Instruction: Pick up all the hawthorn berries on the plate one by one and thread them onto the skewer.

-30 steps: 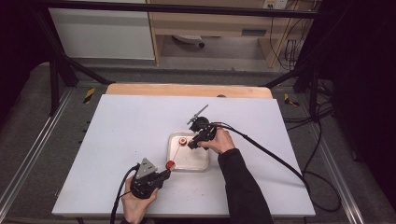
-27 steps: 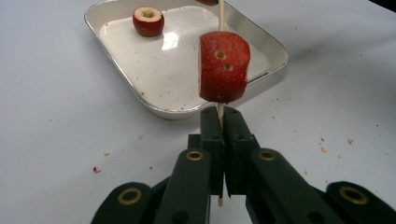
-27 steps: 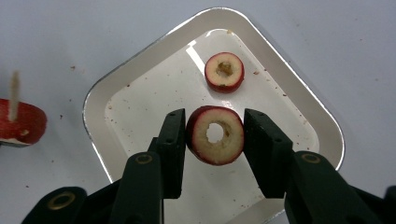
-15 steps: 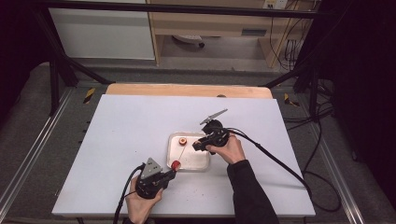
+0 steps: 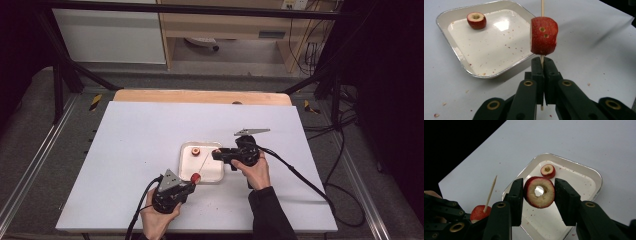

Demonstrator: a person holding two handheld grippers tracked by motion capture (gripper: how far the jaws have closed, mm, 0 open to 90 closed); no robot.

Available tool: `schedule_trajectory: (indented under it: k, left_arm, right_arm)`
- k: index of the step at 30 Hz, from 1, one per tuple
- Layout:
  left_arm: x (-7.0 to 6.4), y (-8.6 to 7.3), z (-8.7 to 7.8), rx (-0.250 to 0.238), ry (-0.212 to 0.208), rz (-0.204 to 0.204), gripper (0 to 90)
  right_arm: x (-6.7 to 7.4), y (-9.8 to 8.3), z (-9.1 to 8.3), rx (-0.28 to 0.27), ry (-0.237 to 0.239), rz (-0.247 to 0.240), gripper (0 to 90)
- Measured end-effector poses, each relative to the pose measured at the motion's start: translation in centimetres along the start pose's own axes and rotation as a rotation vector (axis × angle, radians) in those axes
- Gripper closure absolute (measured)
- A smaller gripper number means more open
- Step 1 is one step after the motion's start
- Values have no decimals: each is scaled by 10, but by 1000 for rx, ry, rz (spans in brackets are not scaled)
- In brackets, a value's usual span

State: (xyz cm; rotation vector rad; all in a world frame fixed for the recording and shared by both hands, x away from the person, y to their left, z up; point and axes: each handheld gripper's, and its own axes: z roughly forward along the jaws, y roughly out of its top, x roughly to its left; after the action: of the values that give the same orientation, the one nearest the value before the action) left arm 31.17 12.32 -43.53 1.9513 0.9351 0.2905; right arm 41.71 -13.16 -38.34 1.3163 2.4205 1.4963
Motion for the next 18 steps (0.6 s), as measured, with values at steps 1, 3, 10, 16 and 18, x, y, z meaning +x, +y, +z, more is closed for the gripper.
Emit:
schedule_trajectory:
  k: [1, 3, 10, 16, 18]
  left_arm:
    - [0, 0, 0, 6, -2, 7, 883]
    - [-2, 1, 1, 6, -9, 11, 882]
    - [-8, 2, 4, 3, -29, 17, 882]
    - [-12, 3, 5, -8, -10, -2, 884]
    - [-13, 3, 4, -14, -5, -7, 884]
  right_arm:
    - [-1, -2, -1, -15, 3, 6, 611]
    - [-1, -5, -4, -32, 4, 20, 612]
    - [-2, -14, -13, -134, 13, 71, 612]
    - [-1, -18, -18, -243, 14, 109, 612]
    - [-1, -19, -19, -276, 14, 115, 612]
